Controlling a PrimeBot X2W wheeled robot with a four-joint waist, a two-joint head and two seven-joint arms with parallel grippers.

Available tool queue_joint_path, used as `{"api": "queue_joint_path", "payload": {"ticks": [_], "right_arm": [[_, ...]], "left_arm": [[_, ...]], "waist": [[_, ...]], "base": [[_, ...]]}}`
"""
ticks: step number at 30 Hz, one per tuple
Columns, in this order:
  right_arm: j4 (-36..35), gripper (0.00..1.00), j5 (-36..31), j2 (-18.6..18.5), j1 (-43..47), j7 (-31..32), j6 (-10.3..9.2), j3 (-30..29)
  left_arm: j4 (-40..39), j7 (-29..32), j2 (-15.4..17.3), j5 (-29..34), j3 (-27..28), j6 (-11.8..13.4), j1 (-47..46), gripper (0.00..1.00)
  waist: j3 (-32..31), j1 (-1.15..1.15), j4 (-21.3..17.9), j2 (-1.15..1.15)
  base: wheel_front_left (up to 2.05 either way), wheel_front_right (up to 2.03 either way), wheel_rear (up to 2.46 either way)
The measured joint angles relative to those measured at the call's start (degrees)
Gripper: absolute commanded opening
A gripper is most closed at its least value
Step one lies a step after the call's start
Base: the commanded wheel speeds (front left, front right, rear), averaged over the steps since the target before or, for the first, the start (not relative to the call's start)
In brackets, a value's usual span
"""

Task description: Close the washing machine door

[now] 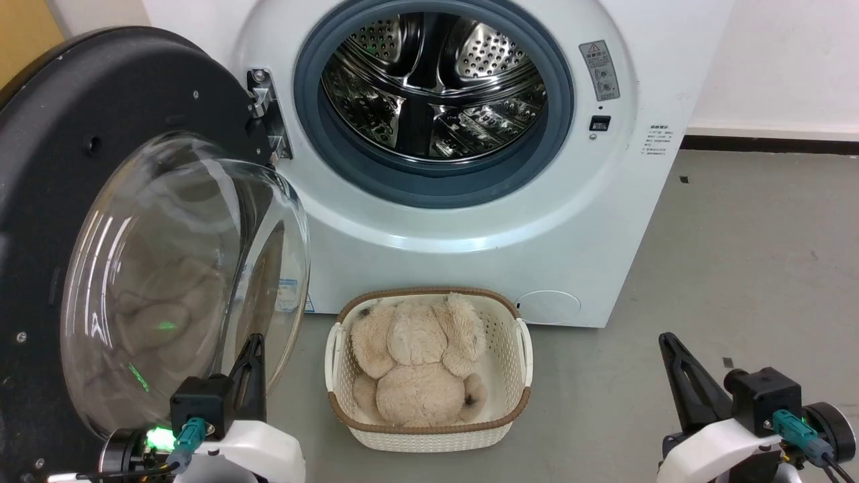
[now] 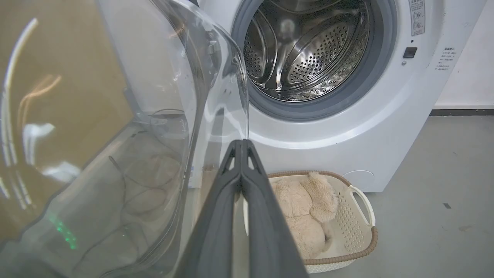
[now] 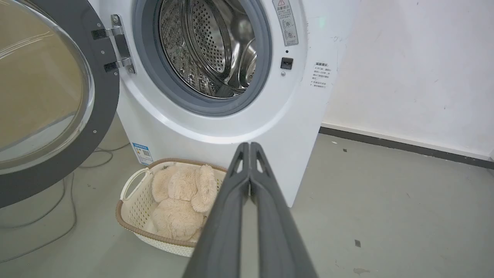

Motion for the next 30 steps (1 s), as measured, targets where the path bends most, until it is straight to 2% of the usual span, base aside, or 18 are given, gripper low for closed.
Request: {"api": "queue_joint_path", "payload": {"ticks": [6,7,18,19,20,30], "right_arm": [[0.0,0.0,0.0,0.0,0.0,0.0,0.0,0.0],[0.0,1.0,0.0,0.0,0.0,0.0,0.0,0.0],[0.3,1.0,0.6,0.0,0.0,-0.6,0.0,-0.6],[0.3,1.0,0.6,0.0,0.0,-0.6,0.0,-0.7],[0.3,1.0,0.6,0.0,0.0,-0.7,0.0,-0.8],[0.6,1.0,1.5,0.0,0.0,-1.9,0.0,-1.8]], "left_arm": [[0.0,0.0,0.0,0.0,0.0,0.0,0.0,0.0],[0.0,0.0,0.0,0.0,0.0,0.0,0.0,1.0],[0.0,-0.5,0.0,0.0,-0.4,0.8,0.0,1.0],[0.0,-0.6,0.0,0.0,-0.5,0.8,0.0,0.87],[0.0,-0.6,0.0,0.0,-0.6,1.0,0.0,0.01],[0.0,-1.9,0.0,0.0,-1.0,1.8,-0.3,0.0]], "waist": [[0.0,0.0,0.0,0.0],[0.0,0.0,0.0,0.0],[0.1,0.0,0.0,0.0],[0.1,0.0,0.0,0.0],[0.1,0.0,0.0,0.0],[0.3,0.0,0.3,0.0]], "base": [[0.0,0.0,0.0],[0.0,0.0,0.0],[0.0,0.0,0.0],[0.0,0.0,0.0],[0.0,0.0,0.0],[0.0,0.0,0.0]]}}
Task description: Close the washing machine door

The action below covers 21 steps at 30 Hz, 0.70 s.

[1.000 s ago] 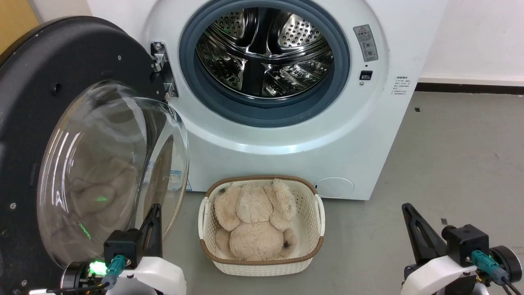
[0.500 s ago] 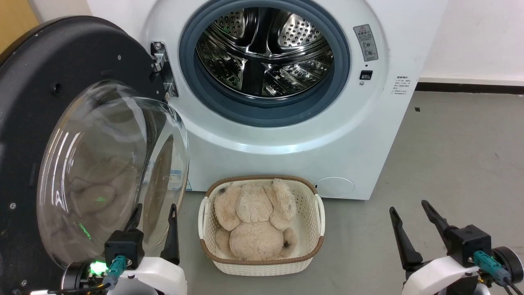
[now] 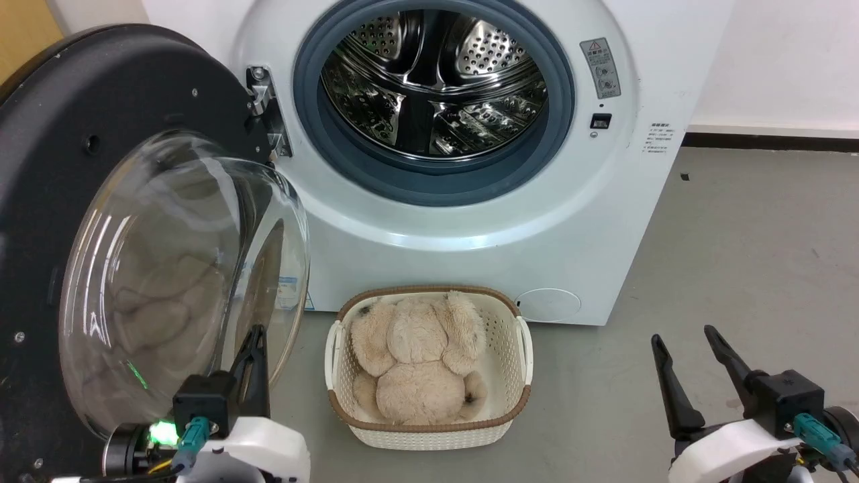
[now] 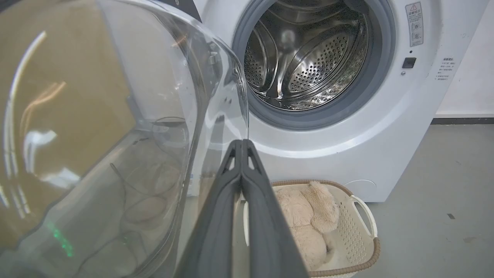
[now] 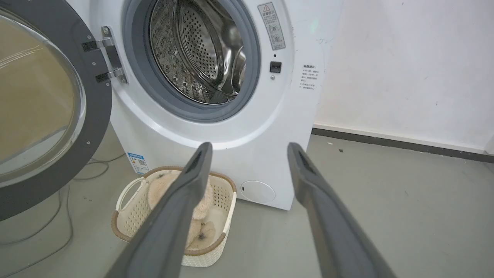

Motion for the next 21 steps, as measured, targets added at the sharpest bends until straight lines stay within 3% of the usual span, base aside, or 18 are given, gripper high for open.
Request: {"api": "queue_joint_path", "payload": {"ticks": [21], "right_arm": [[0.0,1.0,1.6,0.0,-0.2,-2.3,0.0,-2.6]], "left_arm": [[-5.3,-2.6,1.5,0.0,-1.8,-0.4,-9.9,0.0]], "waist": [[1.2,0.0,3.8,0.0]], "base": [[0.0,0.0,0.0]]}}
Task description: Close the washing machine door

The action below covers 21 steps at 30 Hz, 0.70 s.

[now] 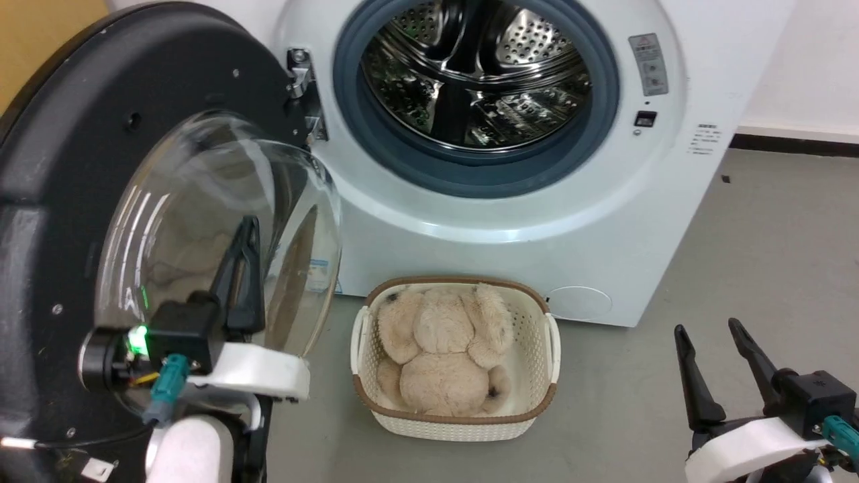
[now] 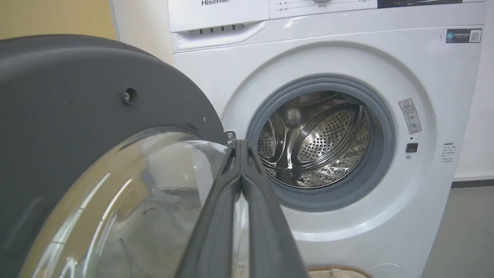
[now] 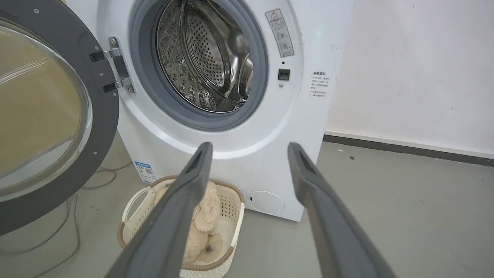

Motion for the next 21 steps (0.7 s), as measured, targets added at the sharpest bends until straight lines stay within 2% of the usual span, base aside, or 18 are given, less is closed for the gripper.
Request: {"api": "queue_joint_path", "payload": {"ticks": [10,21], "right_arm": [[-0.1,1.0,0.5,0.0,-0.6,-1.5,0.0,-1.2],[-0.1,1.0,0.6,0.0,-1.2,-2.6,0.0,-2.5]], "left_arm": [[-2.2,-1.3,0.7,-2.1,2.0,-1.0,-5.9,0.0],[-3.9,-2.5,1.0,-5.7,7.4,-3.6,-11.4,0.0]], "waist": [[0.8,0.0,3.6,0.0],[1.6,0.0,8.9,0.0]], "base": [[0.0,0.0,0.0],[0.0,0.0,0.0]]}}
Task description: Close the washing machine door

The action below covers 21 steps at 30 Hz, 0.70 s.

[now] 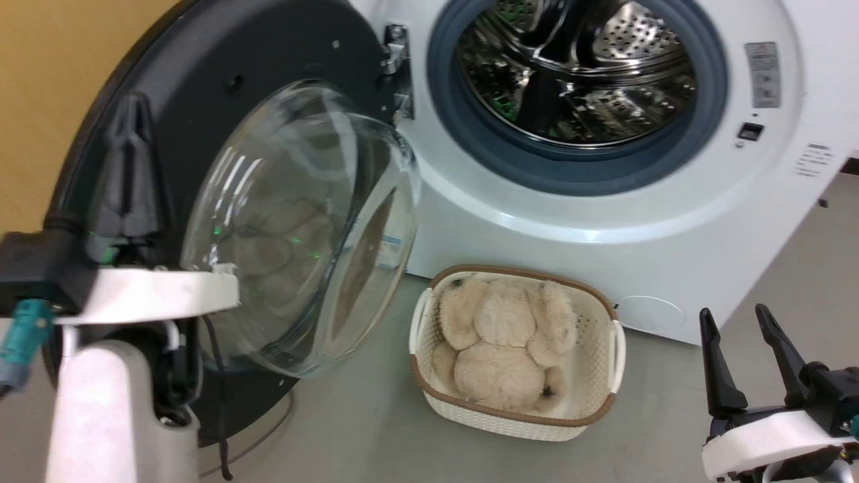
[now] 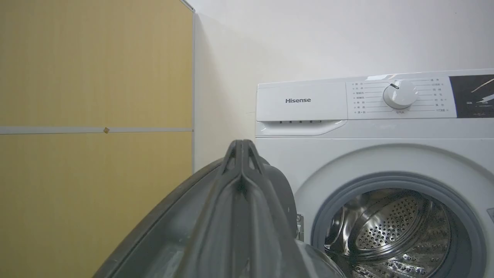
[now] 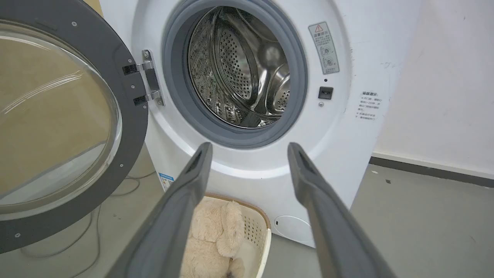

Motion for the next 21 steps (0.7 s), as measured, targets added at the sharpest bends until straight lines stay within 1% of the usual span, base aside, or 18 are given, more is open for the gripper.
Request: {"api": "queue_joint_path", "payload": {"ticks": [6,9,14,21], "right_arm": [[0.1,1.0,0.5,0.0,-0.1,-0.7,0.0,-0.5],[0.2,1.0,0.5,0.0,-0.2,-1.1,0.0,-0.7],[0.5,1.0,0.7,0.0,-0.3,-1.7,0.0,-1.0],[0.7,1.0,0.9,0.0,-1.1,-2.5,0.0,-1.8]], "left_arm": [[0.4,-0.7,0.4,-3.4,4.1,-1.1,-2.3,0.0],[1.2,-1.2,1.2,-6.1,6.1,-1.4,-2.7,0.0],[3.4,-1.4,2.5,-13.8,9.1,-2.1,-2.9,0.0],[8.3,1.4,3.3,-27.5,14.7,-2.4,-2.9,0.0]], "waist": [[0.4,0.0,3.1,0.0],[0.6,0.0,4.2,0.0],[0.9,0.0,5.7,0.0],[1.5,0.0,7.5,0.0]], "base": [[0.0,0.0,0.0],[0.0,0.0,0.0],[0.0,0.0,0.0],[0.0,0.0,0.0]]}}
